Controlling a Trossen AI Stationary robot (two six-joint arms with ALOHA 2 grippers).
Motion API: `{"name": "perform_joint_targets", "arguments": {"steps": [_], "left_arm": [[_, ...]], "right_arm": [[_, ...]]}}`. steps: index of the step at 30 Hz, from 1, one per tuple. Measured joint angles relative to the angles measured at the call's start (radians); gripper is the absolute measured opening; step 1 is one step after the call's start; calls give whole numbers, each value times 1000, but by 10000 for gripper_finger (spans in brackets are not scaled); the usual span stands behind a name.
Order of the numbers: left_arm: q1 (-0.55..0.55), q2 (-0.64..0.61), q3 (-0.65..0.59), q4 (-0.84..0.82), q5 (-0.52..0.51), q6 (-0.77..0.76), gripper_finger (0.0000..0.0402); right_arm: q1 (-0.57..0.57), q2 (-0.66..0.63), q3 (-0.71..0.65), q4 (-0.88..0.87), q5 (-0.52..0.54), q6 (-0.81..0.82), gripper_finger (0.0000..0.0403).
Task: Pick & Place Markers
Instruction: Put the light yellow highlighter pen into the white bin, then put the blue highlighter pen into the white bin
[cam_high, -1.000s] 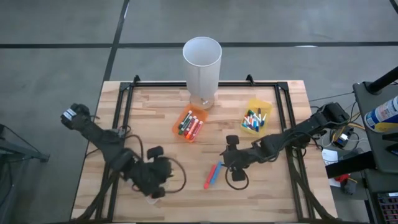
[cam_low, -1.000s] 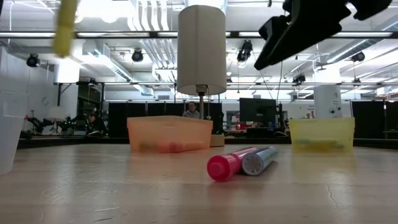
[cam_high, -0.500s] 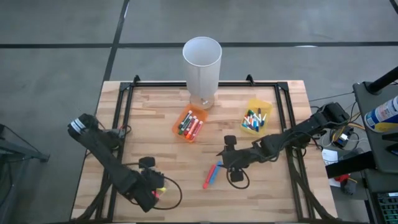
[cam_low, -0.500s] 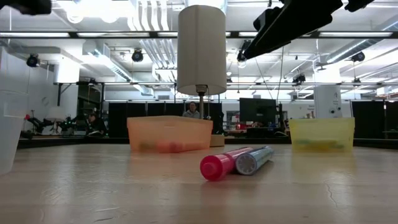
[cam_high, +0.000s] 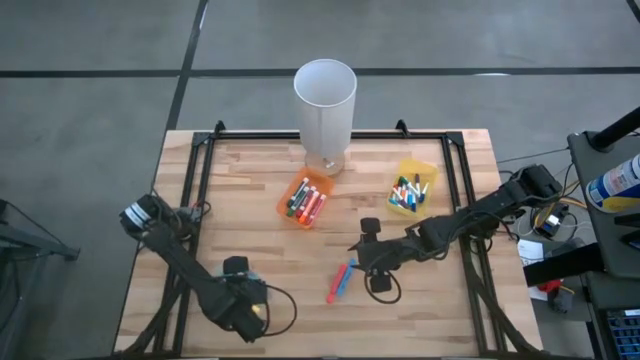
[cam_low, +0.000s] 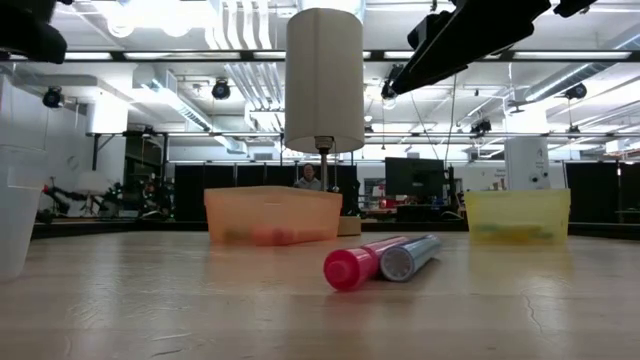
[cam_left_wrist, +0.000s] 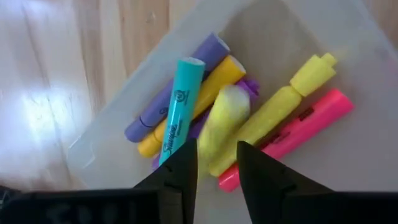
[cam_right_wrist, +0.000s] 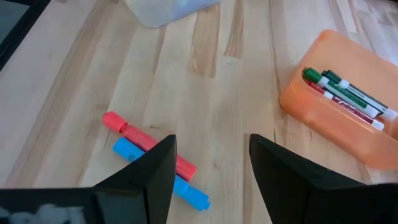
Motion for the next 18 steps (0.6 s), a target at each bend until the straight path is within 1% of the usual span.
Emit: {"name": "perform_joint_targets", "arguments": {"steps": [5,9,10,13,18], "left_arm": [[8,-13,42,-35,-6,-28,109],[10,-17,81,-44,-71,-39,110],[11,-17,92,-42,-100,-49,110],[12,-20,112,13,-230,-92,110],[13,-20,96,229,-443,-124,110]], "right_arm": [[0,0,0,1,0,0,194],[0,0,0,3,-1,-4,194],[0,0,0,3,-2,-7,194],[3,0,-3,5,-22,-19,194],[3,0,-21,6,-38,-17,194]]}}
